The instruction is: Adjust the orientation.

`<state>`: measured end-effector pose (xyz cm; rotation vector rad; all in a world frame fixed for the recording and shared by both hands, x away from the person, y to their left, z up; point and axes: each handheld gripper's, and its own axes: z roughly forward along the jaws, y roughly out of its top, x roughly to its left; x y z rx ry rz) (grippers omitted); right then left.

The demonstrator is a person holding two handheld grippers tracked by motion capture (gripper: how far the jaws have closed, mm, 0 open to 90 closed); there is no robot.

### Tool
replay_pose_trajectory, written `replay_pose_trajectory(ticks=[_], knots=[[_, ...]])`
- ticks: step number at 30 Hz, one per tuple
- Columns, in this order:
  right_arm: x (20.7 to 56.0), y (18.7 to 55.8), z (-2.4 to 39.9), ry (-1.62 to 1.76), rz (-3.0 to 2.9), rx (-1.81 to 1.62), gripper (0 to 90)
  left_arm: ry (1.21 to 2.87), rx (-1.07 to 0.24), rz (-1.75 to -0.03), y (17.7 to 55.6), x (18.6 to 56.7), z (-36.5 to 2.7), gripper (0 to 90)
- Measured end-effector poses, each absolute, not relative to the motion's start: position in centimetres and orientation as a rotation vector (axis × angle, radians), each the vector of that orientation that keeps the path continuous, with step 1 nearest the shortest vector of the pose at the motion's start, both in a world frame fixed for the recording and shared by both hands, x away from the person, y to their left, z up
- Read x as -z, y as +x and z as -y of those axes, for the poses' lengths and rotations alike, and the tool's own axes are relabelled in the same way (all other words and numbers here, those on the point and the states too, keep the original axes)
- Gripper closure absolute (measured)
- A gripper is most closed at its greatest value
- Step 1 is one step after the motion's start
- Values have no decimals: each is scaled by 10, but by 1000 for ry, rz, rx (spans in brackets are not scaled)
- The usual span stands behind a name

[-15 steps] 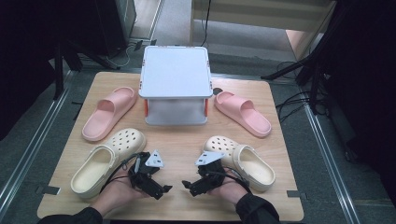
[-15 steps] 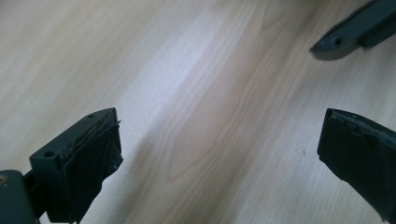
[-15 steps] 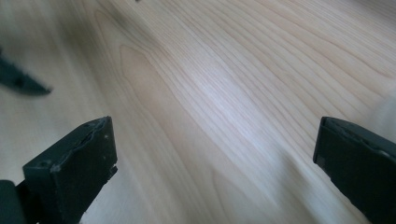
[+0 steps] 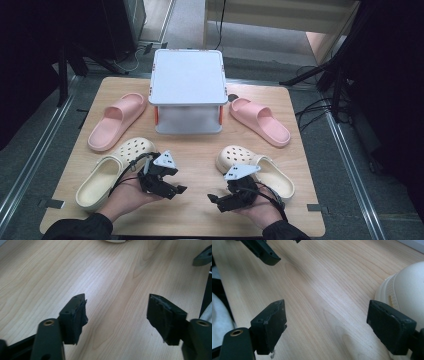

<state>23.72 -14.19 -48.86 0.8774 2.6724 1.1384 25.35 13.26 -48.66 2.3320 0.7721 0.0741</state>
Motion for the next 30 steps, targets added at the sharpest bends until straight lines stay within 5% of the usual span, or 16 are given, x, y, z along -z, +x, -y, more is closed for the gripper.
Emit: replay_pose_trajectory(ticks=[5, 8, 11, 19, 30], knots=[[488, 244, 146, 979, -2713, -1185, 173, 2317, -103, -799, 249, 481, -143, 342], [482, 243, 144, 879, -2716, -1139, 352, 2316, -102, -821, 248, 479, -148, 321], [475, 243, 142, 753, -2701, -1153, 424, 2278, -113, -873, 245, 473, -157, 358], [478, 250, 135, 790, -2736, -1199, 431, 2281, -105, -925, 239, 471, -167, 447], [469, 260, 136, 769, -2680, -1239, 453, 2240, -45, -1002, 228, 469, -183, 423]])
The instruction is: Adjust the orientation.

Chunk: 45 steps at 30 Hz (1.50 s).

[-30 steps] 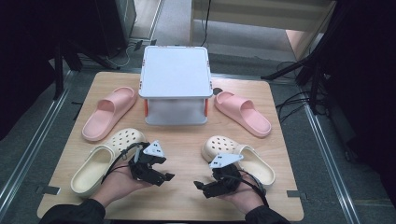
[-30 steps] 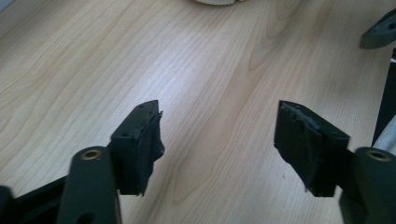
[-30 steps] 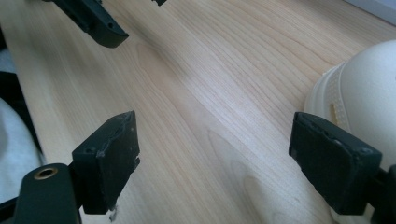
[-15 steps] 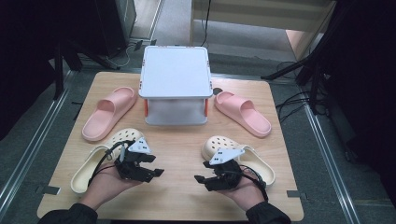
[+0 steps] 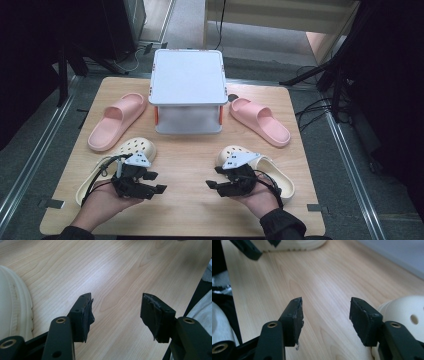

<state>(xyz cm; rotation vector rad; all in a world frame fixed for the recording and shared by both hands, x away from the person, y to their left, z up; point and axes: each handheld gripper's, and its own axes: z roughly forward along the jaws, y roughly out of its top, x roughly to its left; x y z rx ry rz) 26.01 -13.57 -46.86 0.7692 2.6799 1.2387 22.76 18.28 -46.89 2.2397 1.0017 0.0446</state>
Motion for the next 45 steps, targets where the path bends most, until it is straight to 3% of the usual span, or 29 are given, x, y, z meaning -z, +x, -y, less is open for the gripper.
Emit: replay_pose_trajectory(ticks=[8, 32, 45], knots=[[468, 267, 134, 766, -2689, -1245, 456, 2238, -40, -1020, 224, 471, -194, 408], [470, 279, 102, 668, -2798, -1230, 453, 2117, -195, -1252, 190, 454, -253, 438], [471, 281, 98, 652, -2820, -1211, 452, 2106, -236, -1358, 209, 471, -272, 485]])
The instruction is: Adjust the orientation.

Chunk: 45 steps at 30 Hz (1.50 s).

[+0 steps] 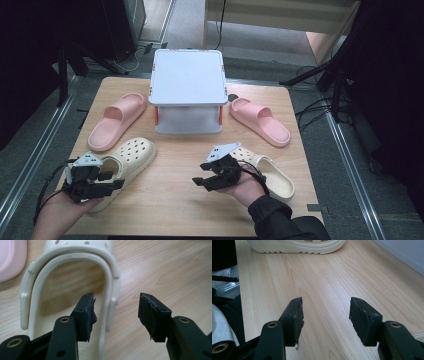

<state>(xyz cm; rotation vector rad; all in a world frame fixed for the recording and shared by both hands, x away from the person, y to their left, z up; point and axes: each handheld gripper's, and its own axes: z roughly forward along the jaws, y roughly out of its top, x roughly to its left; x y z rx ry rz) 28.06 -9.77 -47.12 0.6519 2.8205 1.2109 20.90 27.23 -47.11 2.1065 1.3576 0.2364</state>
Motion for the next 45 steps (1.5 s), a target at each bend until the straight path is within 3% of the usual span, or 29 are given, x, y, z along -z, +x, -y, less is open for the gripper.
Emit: replay_pose_trajectory(ticks=[6, 12, 19, 30, 45], knots=[[472, 281, 98, 662, -2824, -1196, 452, 2134, -214, -1342, 223, 480, -263, 553], [473, 281, 97, 664, -2830, -1183, 451, 2153, -196, -1340, 232, 486, -261, 703], [474, 281, 96, 658, -2834, -1178, 452, 2137, -226, -1354, 235, 480, -263, 767], [474, 280, 101, 694, -2820, -1185, 452, 2046, -279, -1348, 233, 455, -264, 771], [476, 271, 127, 809, -2761, -1165, 451, 2164, -214, -1144, 257, 449, -197, 771]])
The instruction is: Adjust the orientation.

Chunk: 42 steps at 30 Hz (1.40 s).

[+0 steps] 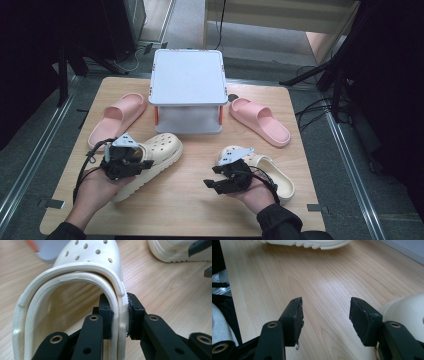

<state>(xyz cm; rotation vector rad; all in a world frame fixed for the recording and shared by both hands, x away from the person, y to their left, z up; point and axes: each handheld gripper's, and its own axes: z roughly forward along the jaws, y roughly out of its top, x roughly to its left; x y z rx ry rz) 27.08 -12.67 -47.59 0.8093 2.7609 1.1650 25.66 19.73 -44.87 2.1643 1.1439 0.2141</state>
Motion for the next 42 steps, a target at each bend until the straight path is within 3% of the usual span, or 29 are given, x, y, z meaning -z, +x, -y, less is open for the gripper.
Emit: replay_pose_trajectory(ticks=[13, 42], knots=[[478, 261, 146, 902, -2712, -1152, 448, 2239, -168, -1057, 274, 456, -161, 769], [480, 254, 152, 937, -2694, -1160, 445, 2304, -38, -975, 277, 478, -140, 722]])
